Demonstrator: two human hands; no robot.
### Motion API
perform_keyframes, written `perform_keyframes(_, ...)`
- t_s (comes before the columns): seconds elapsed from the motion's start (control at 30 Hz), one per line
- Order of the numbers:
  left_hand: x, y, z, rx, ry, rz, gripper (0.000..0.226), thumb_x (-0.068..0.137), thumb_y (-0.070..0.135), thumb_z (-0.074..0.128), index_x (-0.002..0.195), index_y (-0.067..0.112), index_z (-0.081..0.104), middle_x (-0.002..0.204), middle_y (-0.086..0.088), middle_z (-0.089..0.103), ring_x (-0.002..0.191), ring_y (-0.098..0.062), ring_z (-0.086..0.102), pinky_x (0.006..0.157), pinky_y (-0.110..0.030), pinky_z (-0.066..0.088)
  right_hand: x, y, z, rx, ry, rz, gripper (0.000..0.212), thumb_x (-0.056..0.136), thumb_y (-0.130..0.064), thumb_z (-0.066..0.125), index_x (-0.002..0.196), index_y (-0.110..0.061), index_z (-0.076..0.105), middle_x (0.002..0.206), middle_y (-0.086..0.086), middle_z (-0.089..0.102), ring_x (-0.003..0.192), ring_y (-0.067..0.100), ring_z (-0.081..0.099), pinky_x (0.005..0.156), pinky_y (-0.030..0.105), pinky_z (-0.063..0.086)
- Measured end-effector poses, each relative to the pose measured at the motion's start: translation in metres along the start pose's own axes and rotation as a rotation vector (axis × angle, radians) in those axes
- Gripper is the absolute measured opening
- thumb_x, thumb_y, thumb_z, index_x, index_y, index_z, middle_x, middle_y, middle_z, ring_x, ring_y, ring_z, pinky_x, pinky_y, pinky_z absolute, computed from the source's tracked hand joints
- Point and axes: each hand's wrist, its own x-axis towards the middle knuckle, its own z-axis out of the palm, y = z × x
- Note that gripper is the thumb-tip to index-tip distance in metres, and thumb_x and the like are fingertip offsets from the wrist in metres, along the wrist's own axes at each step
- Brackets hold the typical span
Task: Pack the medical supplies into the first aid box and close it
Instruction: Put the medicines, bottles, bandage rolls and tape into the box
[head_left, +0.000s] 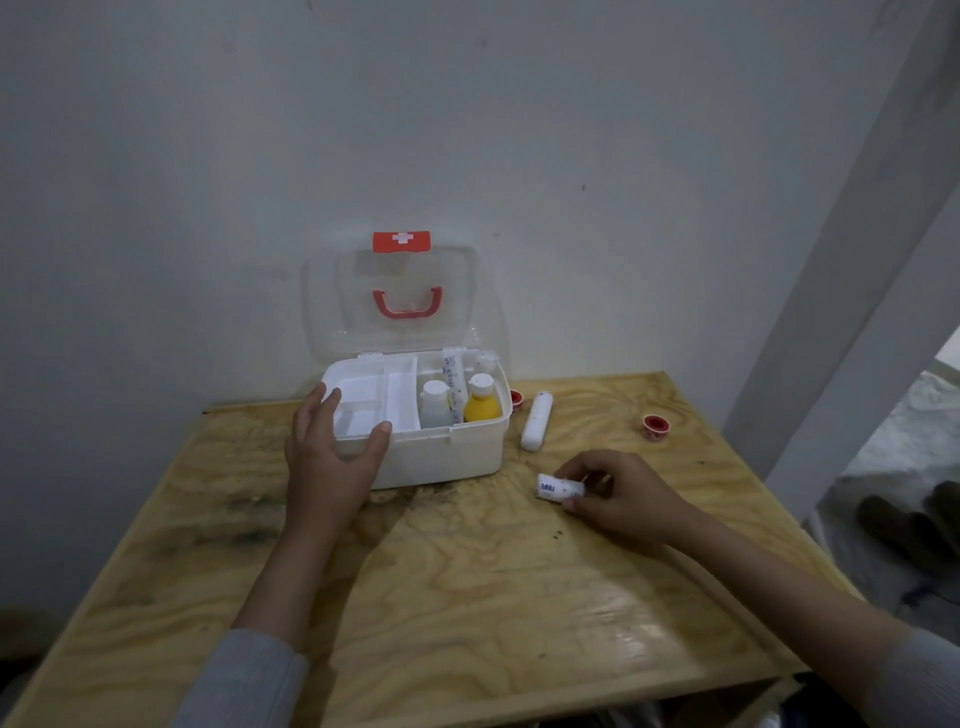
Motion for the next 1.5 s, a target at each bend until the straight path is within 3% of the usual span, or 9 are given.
perform_keyframes(0.23, 0.000, -0.001, 0.000, 0.013, 0.001, 0.007, 0.065, 0.080, 0.039, 0.066, 0.137, 0.019, 0.042, 0.152, 0.003, 0.030, 0.137, -0.022, 0.027, 0.103, -0.040, 0.033, 0.008, -0.050, -0.008, 0.174, 0.262, -0.186, 0.023, 0.073, -0.016, 0.078, 0.085, -0.031, 0.065, 0.080, -0.015, 0.069, 0.078, 0.008, 0.065, 0.069, 0.020, 0.051)
perform_keyframes(0.4, 0.001, -0.001, 0.000, 0.009, -0.022, -0.011, 0.068, 0.080, 0.043, 0.066, 0.139, 0.025, 0.038, 0.153, 0.004, 0.027, 0.138, -0.022, 0.025, 0.104, -0.042, 0.034, 0.035, -0.111, -0.016, 0.184, 0.307, -0.349, 0.021, 0.074, -0.015, 0.078, 0.092, -0.011, 0.068, 0.090, 0.002, 0.070, 0.078, 0.014, 0.066, 0.073, 0.026, 0.057)
perform_keyframes(0.53, 0.002, -0.001, -0.002, 0.013, -0.078, -0.041, 0.077, 0.078, 0.049, 0.065, 0.142, 0.033, 0.026, 0.154, 0.005, 0.023, 0.138, -0.023, 0.025, 0.104, -0.049, 0.036, 0.067, -0.163, -0.010, 0.004, 0.208, -0.428, 0.023, 0.077, -0.017, 0.074, 0.098, -0.009, 0.070, 0.095, 0.005, 0.062, 0.078, 0.014, 0.063, 0.073, 0.017, 0.053)
perform_keyframes(0.67, 0.003, 0.002, -0.005, -0.018, -0.099, -0.081, 0.086, 0.073, 0.056, 0.066, 0.142, 0.041, 0.016, 0.153, 0.005, 0.025, 0.136, -0.025, 0.030, 0.102, -0.050, 0.039, 0.108, -0.190, 0.012, -0.252, 0.017, -0.436, 0.024, 0.077, -0.010, 0.069, 0.101, -0.006, 0.071, 0.096, 0.010, 0.068, 0.078, 0.018, 0.062, 0.069, 0.025, 0.049)
perform_keyframes(0.8, -0.003, 0.005, -0.009, -0.116, -0.107, -0.118, 0.089, 0.071, 0.059, 0.066, 0.142, 0.044, 0.015, 0.151, 0.008, 0.026, 0.135, -0.022, 0.029, 0.103, -0.048, 0.039, 0.137, -0.191, 0.040, -0.389, -0.134, -0.390, 0.024, 0.075, -0.006, 0.069, 0.099, -0.006, 0.071, 0.102, 0.010, 0.072, 0.089, 0.022, 0.064, 0.075, 0.026, 0.048)
perform_keyframes(0.97, -0.003, 0.005, -0.011, -0.144, -0.106, -0.088, 0.089, 0.073, 0.050, 0.069, 0.145, 0.036, 0.018, 0.149, 0.005, 0.028, 0.133, -0.019, 0.030, 0.099, -0.036, 0.037, 0.143, -0.193, 0.048, -0.263, -0.163, -0.341, 0.027, 0.076, -0.008, 0.072, 0.103, -0.005, 0.071, 0.107, 0.009, 0.071, 0.093, 0.020, 0.066, 0.080, 0.024, 0.049)
perform_keyframes(1.1, -0.003, 0.003, -0.011, -0.126, -0.115, -0.091, 0.089, 0.072, 0.057, 0.066, 0.143, 0.041, 0.015, 0.152, 0.008, 0.024, 0.137, -0.021, 0.026, 0.104, -0.047, 0.039, 0.137, -0.183, 0.032, -0.176, -0.089, -0.329, 0.027, 0.079, -0.010, 0.071, 0.106, -0.006, 0.069, 0.110, 0.008, 0.071, 0.090, 0.017, 0.068, 0.082, 0.023, 0.051)
perform_keyframes(1.27, -0.004, 0.003, -0.009, -0.119, -0.088, -0.045, 0.087, 0.076, 0.046, 0.068, 0.145, 0.031, 0.017, 0.152, 0.004, 0.024, 0.137, -0.020, 0.024, 0.104, -0.039, 0.033, 0.121, -0.148, -0.009, -0.126, 0.140, -0.286, 0.018, 0.081, -0.011, 0.067, 0.099, -0.009, 0.071, 0.102, 0.006, 0.072, 0.082, 0.015, 0.068, 0.077, 0.023, 0.053)
perform_keyframes(1.5, 0.000, -0.002, -0.005, -0.088, -0.066, -0.053, 0.087, 0.076, 0.047, 0.068, 0.145, 0.031, 0.018, 0.153, 0.005, 0.024, 0.137, -0.022, 0.025, 0.104, -0.042, 0.034, 0.106, -0.064, -0.037, -0.113, 0.250, 0.093, 0.014, 0.081, -0.014, 0.066, 0.093, -0.012, 0.073, 0.094, 0.009, 0.073, 0.077, 0.017, 0.064, 0.071, 0.025, 0.046)
